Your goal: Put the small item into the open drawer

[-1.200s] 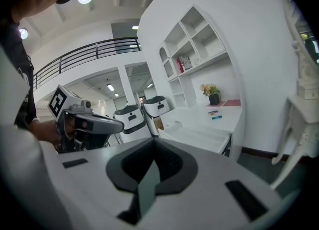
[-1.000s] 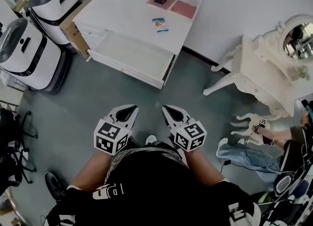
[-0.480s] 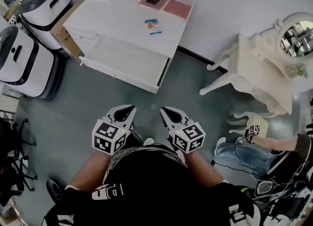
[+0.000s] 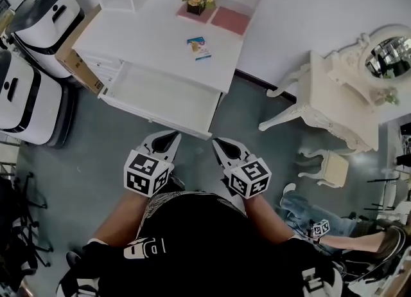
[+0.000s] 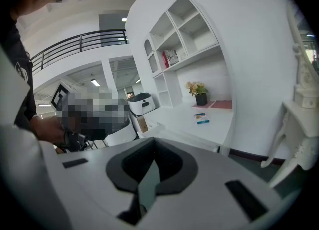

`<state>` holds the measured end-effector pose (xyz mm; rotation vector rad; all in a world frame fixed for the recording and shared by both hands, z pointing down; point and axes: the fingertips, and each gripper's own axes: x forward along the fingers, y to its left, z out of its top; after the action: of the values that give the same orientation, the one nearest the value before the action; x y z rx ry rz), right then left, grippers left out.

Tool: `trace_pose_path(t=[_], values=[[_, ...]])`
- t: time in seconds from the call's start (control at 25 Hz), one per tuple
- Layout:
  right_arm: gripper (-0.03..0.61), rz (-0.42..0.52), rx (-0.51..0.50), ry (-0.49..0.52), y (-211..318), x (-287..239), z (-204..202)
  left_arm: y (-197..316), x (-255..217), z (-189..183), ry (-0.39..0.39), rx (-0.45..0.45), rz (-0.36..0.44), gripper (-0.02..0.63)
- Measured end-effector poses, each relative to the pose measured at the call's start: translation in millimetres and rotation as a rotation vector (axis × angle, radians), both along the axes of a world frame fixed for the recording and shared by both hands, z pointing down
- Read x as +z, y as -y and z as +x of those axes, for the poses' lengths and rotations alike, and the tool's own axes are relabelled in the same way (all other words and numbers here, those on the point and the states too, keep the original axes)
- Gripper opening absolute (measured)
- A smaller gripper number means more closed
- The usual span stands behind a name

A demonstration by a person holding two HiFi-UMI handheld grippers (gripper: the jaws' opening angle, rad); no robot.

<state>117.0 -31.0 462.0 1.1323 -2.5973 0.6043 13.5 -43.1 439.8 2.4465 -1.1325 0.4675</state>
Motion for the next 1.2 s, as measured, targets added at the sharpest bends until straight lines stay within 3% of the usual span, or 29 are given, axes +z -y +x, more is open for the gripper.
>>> trace_pose_path(t=[0.52,0.88,1.2], values=[[0.008,-0.011,0.092,-0.059,113,-3,-69,122,6,-71,0.015,0.098,-0.018,0.015],[0.008,-0.027,0.178,-0.088,158,4,-98,172,23,-105,0.078,0.211,-0.013,0.015],[0.008,-0.045,0.211,-0.142,183,9,-100,194,38,-113,0.083,0.244,-0.038,0.015]])
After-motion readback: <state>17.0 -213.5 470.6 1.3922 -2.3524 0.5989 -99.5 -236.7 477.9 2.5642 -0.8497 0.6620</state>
